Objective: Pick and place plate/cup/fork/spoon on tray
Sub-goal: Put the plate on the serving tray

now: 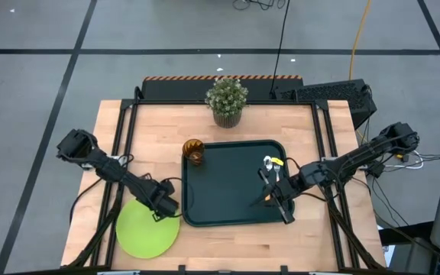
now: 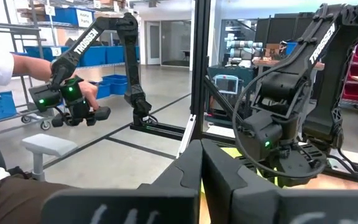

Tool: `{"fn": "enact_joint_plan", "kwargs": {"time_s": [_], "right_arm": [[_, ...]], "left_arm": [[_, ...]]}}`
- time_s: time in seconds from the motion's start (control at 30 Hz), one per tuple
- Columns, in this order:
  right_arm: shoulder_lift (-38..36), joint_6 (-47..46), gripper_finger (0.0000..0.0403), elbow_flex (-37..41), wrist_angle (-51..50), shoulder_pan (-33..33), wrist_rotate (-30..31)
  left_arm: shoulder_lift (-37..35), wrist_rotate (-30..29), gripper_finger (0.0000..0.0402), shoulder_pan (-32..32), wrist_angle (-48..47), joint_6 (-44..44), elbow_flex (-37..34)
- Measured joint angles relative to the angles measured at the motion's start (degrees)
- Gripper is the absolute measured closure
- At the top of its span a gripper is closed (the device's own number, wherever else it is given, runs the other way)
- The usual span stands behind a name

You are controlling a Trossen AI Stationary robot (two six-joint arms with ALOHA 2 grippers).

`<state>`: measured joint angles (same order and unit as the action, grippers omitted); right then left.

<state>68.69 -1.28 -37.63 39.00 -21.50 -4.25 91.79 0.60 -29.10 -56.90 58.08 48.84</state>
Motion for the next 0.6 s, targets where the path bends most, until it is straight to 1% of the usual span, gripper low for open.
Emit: {"fn": "enact_joint_plan", "kwargs": {"time_s": [0.23,0.33,0.5,0.6], "right_arm": [[0.0,0.0,0.0403,0.0,-0.3,0.0,0.0],[0.0,0.1,0.0403,0.0,-0.5,0.0,0.0],[0.0,0.5,0.0403,0.0,-1.6,0.1,0.0],[0.0,0.6,0.0403,0.0,-2.0,0.5,0.2]], "left_arm": [[0.0,-4.7,0.0316,4.1,0.0,-2.1,0.0],[0.0,-5.7,0.0316,5.9,-0.1,-3.7,0.0],[-1.8,-5.3,0.0316,8.0,-5.7,-5.9,2.3],[-5.7,-6.7,0.0316,8.9,-9.3,-6.1,4.0]]}}
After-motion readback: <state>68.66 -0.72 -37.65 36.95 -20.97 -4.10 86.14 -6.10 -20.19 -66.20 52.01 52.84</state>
